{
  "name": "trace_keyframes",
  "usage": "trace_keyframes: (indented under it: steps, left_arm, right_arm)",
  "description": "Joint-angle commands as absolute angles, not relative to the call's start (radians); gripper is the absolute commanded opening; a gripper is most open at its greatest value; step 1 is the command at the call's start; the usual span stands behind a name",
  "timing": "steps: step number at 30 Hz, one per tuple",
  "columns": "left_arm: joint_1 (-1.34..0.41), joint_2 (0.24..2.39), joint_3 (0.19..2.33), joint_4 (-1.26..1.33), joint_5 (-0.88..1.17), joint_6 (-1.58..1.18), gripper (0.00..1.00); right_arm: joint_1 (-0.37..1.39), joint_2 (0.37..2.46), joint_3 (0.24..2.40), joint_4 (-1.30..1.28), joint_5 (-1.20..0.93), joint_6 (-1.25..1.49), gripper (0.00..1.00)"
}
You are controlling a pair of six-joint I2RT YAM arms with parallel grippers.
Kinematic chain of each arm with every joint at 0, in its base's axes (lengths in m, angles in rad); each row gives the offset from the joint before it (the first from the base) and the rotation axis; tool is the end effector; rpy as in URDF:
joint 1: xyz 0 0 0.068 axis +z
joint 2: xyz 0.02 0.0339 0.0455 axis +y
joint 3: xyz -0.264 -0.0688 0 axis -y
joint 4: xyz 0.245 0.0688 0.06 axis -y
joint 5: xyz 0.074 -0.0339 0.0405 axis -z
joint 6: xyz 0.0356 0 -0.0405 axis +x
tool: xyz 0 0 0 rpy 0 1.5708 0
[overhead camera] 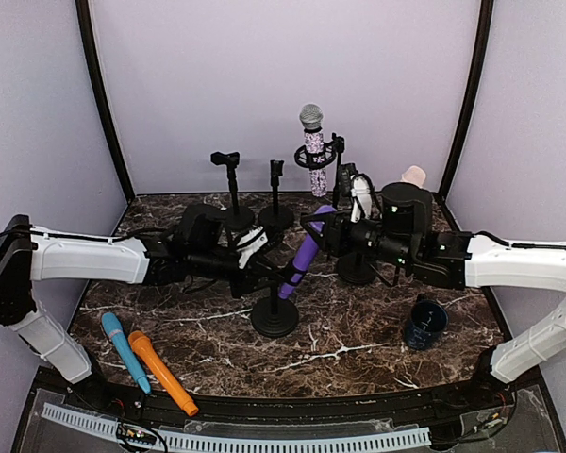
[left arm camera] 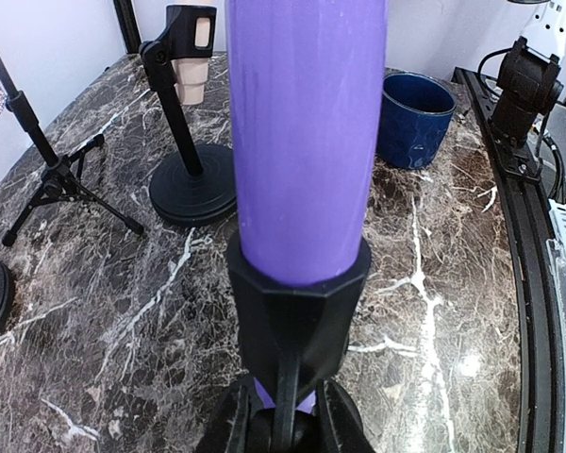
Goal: Remove the microphone from the stand
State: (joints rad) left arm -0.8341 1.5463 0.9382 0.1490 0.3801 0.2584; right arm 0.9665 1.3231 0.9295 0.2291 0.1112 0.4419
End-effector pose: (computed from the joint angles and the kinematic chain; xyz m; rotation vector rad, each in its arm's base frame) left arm 0.2219 -0.2643 0.2393 1.2813 1.6334 -0.7437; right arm 0.1808 0.2549 0.3130 -0.3904 1.7863 0.9249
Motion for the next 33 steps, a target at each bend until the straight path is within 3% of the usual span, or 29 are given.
trace_keyframes:
  steps: [1,20,33]
  left_arm:
    - [-0.832,1.572,0.957,0.124,0.362,0.307,0.0]
    - [-0.833,1.601,0.986,0.084,0.413,0.314,0.0]
    - [-0.833,1.608,0.984,0.076,0.399,0.327,0.0]
  right_arm:
    - [0.972,1.273,0.957,0.24,0.109,0.416,0.32]
    - [0.857,1.232,0.915,0.31,-0.278,0.411,0.28]
    - [0.849,1.232,0.958,0.231,-0.142,0.485,0.28]
